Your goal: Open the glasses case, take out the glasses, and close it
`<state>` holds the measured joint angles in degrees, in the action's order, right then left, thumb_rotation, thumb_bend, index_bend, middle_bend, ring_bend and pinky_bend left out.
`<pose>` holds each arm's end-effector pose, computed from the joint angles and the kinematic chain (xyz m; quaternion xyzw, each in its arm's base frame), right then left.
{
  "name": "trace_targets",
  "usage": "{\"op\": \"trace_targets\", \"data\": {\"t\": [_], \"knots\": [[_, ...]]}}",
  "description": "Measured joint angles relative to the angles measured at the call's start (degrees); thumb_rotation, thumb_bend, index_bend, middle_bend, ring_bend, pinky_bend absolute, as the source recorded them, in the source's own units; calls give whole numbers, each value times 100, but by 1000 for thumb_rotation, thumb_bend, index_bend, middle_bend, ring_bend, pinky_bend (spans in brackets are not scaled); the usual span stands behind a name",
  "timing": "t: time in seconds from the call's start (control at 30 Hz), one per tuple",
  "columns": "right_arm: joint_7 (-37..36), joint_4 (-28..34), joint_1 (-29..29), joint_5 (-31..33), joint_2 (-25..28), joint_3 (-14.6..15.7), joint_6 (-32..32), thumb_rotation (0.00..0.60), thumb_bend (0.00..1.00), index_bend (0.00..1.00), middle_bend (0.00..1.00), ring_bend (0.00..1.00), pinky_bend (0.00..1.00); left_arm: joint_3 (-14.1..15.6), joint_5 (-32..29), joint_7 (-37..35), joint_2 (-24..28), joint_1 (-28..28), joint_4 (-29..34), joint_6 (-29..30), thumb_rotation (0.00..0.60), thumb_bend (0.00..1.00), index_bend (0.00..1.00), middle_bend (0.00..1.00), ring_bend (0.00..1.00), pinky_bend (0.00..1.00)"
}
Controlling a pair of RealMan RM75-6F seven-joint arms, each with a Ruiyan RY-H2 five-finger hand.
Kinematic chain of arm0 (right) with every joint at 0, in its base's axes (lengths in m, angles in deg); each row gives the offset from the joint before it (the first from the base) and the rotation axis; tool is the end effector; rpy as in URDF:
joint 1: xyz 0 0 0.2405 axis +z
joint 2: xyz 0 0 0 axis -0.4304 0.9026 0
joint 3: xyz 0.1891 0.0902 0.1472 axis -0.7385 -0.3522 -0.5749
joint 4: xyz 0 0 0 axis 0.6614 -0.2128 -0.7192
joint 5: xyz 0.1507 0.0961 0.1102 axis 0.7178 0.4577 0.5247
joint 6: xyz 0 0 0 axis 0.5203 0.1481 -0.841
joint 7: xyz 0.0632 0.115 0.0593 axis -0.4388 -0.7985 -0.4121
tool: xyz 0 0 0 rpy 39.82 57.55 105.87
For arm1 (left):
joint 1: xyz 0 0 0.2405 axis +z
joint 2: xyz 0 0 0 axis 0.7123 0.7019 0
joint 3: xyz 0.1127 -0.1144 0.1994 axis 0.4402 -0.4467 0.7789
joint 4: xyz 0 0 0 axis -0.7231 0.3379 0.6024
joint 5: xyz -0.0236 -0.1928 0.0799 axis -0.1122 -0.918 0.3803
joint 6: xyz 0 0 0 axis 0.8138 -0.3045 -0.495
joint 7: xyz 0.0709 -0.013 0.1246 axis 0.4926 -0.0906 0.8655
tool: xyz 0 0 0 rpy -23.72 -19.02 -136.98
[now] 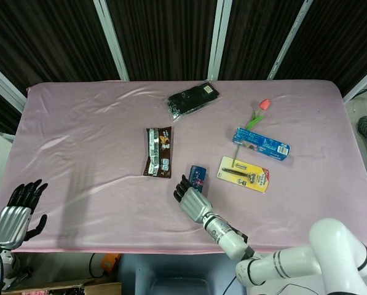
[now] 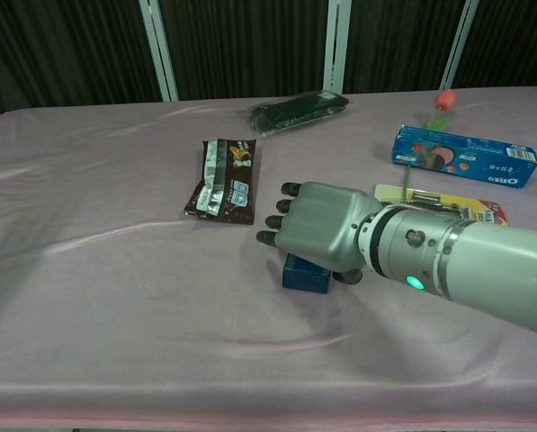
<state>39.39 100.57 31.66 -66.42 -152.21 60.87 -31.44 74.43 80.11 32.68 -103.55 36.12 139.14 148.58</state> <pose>-0.0828 -0.2874 -0.0897 0.9045 0.0035 0.1176 0.4099 -0.3090 0.1915 0.1363 -0.6582 -0.3845 -0.3564 0.5403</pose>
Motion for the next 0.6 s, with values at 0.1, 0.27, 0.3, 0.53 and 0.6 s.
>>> {"op": "trace_targets", "data": {"t": [0.1,0.27,0.3,0.53,0.6], "knots": [[-176,-1,52,53,89,24,28,600,447,154,177,118,0,-1,-16,-4,6,-1,2,-10,600,423,0,0,0,0],[-386,-71,90,-121,265,92,4,600,446,153,162,106,0,-6,-23,19,1,-2,15,-9,600,423,0,0,0,0],[-471,-126,101,-141,314,103,16,600,446,152,159,104,0,-6,-24,30,-4,-3,15,-11,600,423,0,0,0,0],[-714,-792,219,-44,282,106,241,600,446,140,147,94,0,-10,-51,130,-50,-24,17,-58,600,424,0,0,0,0],[-786,-1059,273,10,195,92,348,600,445,136,144,92,0,-11,-60,155,-63,-31,11,-74,600,424,0,0,0,0]]}}
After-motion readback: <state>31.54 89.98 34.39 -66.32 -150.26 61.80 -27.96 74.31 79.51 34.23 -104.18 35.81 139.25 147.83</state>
